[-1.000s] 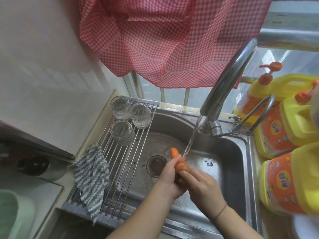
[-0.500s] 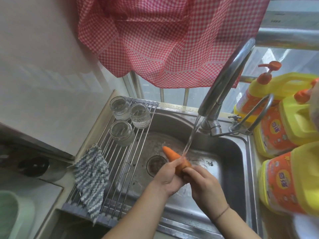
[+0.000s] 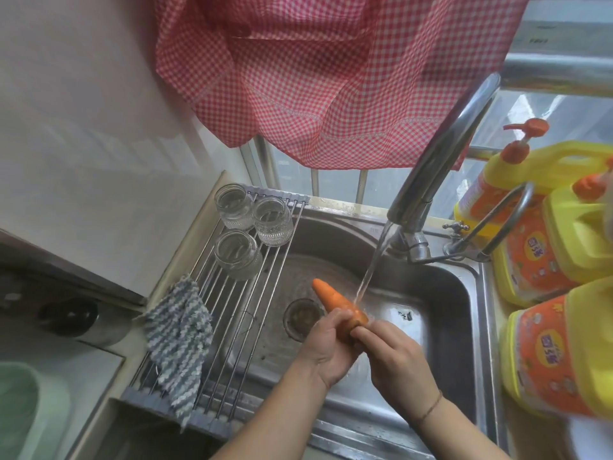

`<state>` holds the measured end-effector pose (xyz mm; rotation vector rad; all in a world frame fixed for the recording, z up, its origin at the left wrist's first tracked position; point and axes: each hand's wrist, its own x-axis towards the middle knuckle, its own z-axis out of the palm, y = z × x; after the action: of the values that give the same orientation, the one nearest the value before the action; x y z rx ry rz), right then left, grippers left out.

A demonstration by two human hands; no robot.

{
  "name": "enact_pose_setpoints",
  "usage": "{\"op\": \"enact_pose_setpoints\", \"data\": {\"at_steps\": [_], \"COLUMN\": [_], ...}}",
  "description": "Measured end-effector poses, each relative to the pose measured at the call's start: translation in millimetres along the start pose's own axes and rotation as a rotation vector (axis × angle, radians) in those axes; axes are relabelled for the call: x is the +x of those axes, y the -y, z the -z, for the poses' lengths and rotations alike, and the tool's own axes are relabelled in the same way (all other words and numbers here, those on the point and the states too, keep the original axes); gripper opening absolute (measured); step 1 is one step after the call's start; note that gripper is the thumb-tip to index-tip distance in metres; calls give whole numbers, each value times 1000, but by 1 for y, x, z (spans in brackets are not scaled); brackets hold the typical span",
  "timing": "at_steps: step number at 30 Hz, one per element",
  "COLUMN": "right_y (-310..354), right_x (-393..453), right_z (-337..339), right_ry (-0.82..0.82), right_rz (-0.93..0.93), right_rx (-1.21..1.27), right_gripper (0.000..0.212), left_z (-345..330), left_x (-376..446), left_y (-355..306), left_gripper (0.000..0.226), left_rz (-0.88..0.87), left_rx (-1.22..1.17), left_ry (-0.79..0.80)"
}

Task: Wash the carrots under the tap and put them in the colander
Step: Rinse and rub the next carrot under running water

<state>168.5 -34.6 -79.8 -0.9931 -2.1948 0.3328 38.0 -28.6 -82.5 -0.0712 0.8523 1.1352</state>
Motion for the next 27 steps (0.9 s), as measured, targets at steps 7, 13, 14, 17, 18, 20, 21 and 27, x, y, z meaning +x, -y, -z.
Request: {"op": "enact_pose_setpoints", "data": {"at_steps": [7,13,14,17,18,20,21,27], "right_y": [3,-5,-5,-4,-5,-7,-9,-7], "right_x": [-3,3,4,9,10,13,15,13], "right_z": [-8,-5,-5,-2,0,3,4,-5], "right_ry": [71,47,36,23,25,48,70,200], "right_rz": [23,-73,-78,-24,10,96,135,325], "right_rx": [-54,11,15,6,-7,-44,-61,-86], "right_gripper": [28,35,36,29,29,30,31,46], "left_z": [7,1,1,6,7,9,9,-2], "left_x": [14,1,0,0,-1,-4,-6,-6], "left_y": [9,2,1,-2,-4,-8,-10,-14], "left_gripper": [23,24,24,20,24,27,26,36], "left_rz": [60,20,22,1,14,56,85,242], "left_rx": [27,-15,-11,11,4,9,35,181], "left_ry": [-155,-22,5,66,85,127,137,-77]}}
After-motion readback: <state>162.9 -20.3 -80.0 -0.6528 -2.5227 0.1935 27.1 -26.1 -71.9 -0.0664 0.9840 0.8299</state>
